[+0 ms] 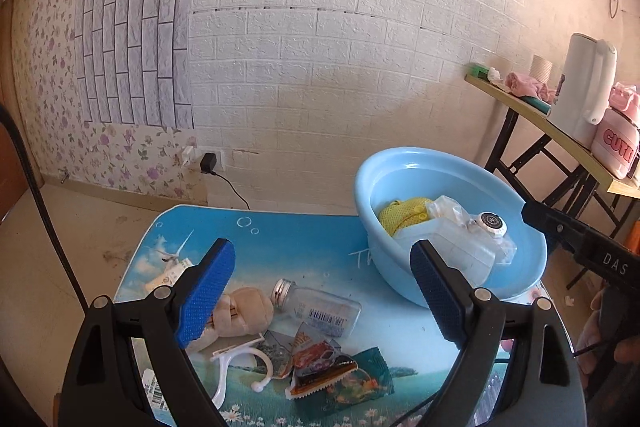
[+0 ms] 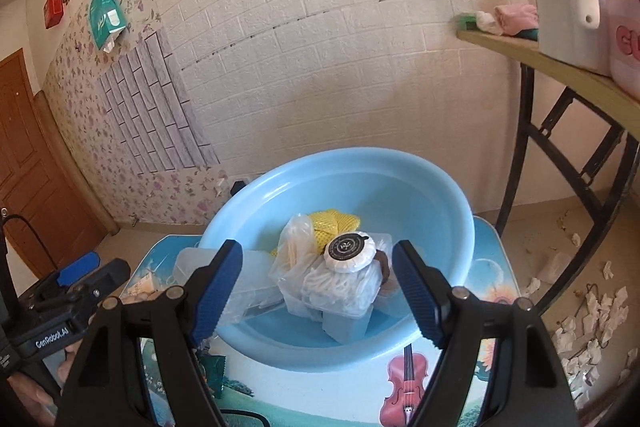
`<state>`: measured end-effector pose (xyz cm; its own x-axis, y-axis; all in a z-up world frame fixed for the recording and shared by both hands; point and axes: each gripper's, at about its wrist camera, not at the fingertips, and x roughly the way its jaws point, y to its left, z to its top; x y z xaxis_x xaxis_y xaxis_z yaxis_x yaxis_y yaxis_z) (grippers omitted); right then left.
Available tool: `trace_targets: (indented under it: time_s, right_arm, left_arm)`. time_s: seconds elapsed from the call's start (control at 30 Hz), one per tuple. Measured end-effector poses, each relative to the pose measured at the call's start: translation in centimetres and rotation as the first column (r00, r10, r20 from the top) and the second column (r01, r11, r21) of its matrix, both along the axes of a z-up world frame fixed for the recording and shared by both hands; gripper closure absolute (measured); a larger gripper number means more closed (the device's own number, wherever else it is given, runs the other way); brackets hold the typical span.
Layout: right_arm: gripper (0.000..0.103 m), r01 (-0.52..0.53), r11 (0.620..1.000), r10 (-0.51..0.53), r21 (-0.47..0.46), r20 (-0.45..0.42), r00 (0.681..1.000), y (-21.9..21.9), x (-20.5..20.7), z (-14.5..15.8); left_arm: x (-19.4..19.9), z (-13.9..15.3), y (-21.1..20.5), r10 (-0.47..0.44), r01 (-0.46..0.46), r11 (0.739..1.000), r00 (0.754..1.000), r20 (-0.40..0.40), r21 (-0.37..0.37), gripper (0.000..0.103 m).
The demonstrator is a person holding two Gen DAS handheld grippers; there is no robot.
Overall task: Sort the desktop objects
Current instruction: 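Withdraw both grippers from the basin back over the table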
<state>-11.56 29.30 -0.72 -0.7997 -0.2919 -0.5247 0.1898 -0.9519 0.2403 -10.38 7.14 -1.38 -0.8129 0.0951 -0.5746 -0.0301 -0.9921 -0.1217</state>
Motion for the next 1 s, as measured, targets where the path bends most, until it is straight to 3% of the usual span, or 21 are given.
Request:
trace_targets:
  time_s: [0.27, 0.67, 1.0]
  right_arm:
    - [0.025, -0.081, 0.997, 0.081, -0.015, -0.030, 0.996, -3.9, 3.2, 0.6]
    - [0.025, -0.106, 0.994, 0.103, 0.026, 0.109, 0.989, -8.0, 5.5, -2.5]
    - [0.025, -0.154, 0.985, 0.142, 0.078, 0.142, 0.980, -10.4, 6.6, -3.6]
  left_arm:
    - [2.4, -0.1, -1.8, 0.010, -0.011, 0.998, 1.000, -0.021, -0.063, 0.010]
    - [6.2, -2.1, -6.6, 0.049, -0.048, 0.993, 0.999, 0.009, -0.106, 0.009]
    - [7.1, -3.7, -9.5, 0.088, -0.084, 0.992, 0.995, 0.040, -0.095, 0.009]
